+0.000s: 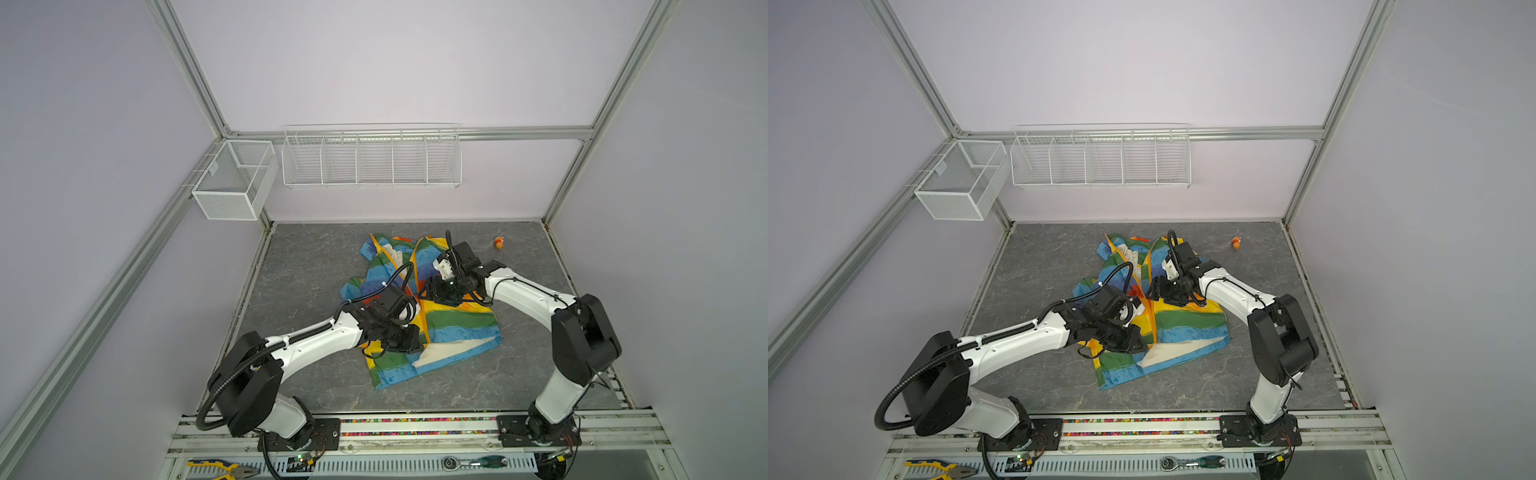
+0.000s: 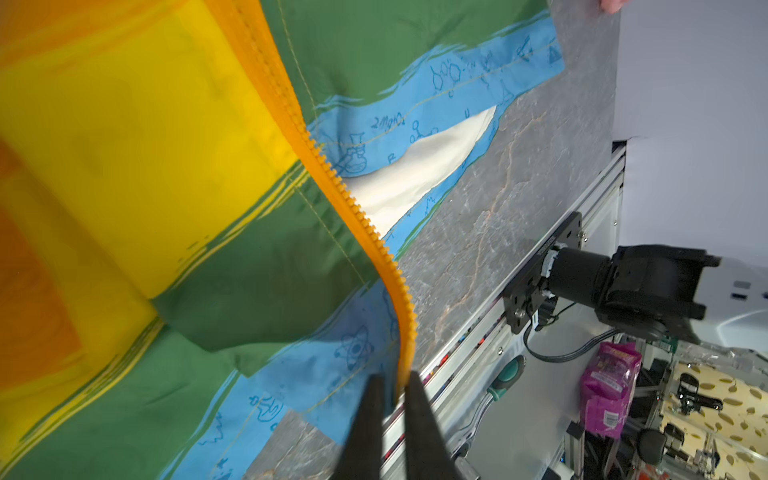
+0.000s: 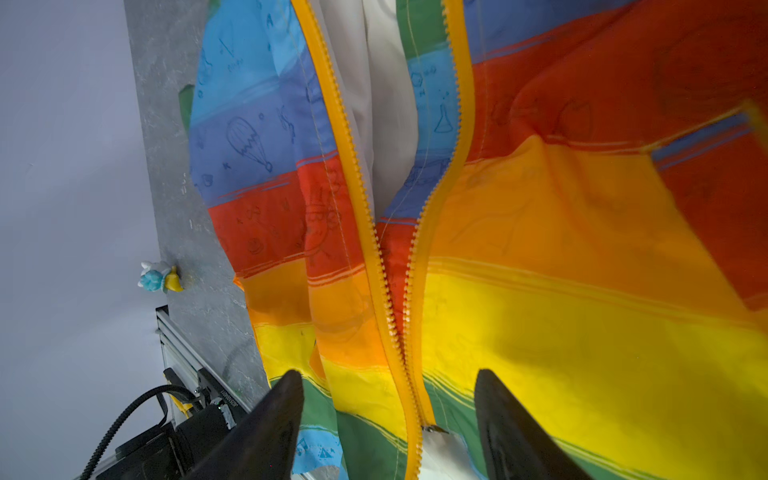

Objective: Zip up the jacket

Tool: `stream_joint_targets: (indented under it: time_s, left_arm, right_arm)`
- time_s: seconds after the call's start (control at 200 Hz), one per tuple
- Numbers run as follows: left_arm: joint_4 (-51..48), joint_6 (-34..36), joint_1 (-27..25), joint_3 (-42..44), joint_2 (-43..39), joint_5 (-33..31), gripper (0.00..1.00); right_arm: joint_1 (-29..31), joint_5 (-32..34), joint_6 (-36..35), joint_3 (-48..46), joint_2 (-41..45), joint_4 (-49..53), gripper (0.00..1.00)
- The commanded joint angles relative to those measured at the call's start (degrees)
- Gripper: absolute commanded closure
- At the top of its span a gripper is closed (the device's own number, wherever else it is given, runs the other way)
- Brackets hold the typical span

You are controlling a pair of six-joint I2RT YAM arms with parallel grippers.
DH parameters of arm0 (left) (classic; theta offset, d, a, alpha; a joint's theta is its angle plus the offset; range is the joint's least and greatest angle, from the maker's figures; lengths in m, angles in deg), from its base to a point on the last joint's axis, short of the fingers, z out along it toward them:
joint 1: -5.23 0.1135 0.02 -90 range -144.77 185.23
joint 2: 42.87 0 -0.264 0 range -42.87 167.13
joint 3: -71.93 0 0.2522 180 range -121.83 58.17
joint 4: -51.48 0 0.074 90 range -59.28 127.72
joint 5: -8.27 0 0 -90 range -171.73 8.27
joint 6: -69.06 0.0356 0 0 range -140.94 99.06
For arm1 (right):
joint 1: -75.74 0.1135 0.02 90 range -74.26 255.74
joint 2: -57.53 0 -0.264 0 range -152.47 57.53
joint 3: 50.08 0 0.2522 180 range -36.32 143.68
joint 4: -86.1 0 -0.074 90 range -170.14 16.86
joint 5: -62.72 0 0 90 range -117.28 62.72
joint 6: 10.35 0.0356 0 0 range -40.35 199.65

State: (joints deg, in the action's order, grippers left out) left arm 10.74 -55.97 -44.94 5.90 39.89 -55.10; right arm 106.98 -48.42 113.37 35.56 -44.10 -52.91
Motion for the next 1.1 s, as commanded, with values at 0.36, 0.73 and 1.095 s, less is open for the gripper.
stream_joint_targets:
  time_s: [0.36, 0.73, 1.095]
  left_arm:
    - [-4.72, -12.74, 12.48, 14.81, -15.21, -12.87, 0.45]
    - [-10.09, -10.79, 12.73, 12.23, -5.42, -14.39, 0.48]
    - [-14.12, -12.53, 12.82, 11.85, -8.67, -23.78, 1.00]
  right_arm:
    - [3.05, 3.16, 0.24, -0.22, 2.02, 1.72, 0.35]
    - [4.71, 6.01, 0.33, -12.45, 12.84, 3.55, 0.34]
    - [6.72, 8.23, 2.50, -18.91, 12.02, -0.61, 0.33]
